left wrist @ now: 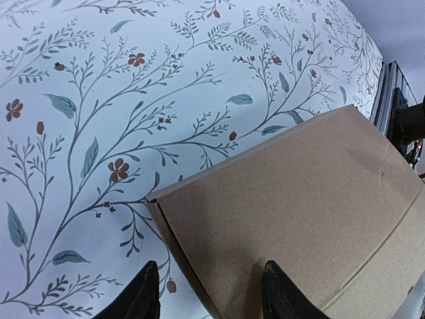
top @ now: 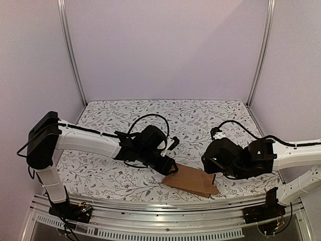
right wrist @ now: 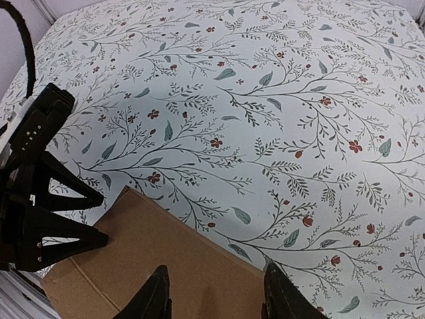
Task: Fold the paper box
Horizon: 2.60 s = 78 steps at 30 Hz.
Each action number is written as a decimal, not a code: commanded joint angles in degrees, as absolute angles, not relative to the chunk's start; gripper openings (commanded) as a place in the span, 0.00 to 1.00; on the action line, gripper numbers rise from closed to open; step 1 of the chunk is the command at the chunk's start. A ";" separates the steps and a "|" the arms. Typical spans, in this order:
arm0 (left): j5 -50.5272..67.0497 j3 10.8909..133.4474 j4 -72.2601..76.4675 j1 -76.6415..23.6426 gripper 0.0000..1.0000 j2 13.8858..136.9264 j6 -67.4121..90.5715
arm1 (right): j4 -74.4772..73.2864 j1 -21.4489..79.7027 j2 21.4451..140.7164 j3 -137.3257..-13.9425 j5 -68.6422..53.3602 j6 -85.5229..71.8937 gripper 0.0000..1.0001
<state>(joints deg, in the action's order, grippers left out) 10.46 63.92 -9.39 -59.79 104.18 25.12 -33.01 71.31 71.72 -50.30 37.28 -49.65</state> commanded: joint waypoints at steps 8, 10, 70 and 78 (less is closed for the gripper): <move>12.45 64.25 -12.08 -59.24 0.51 105.69 25.62 | -38.70 70.59 63.54 -44.77 25.15 -61.99 0.77; 12.73 64.25 -12.33 -59.24 0.51 105.57 26.13 | -37.12 69.83 62.68 -43.15 22.93 -64.28 0.79; 5.01 56.36 -10.94 -56.95 0.48 99.74 30.30 | -37.72 58.55 73.37 -53.18 13.17 -52.08 0.61; 4.94 57.38 -11.14 -56.73 0.48 100.52 30.50 | -38.02 58.54 72.74 -48.86 12.86 -53.70 0.60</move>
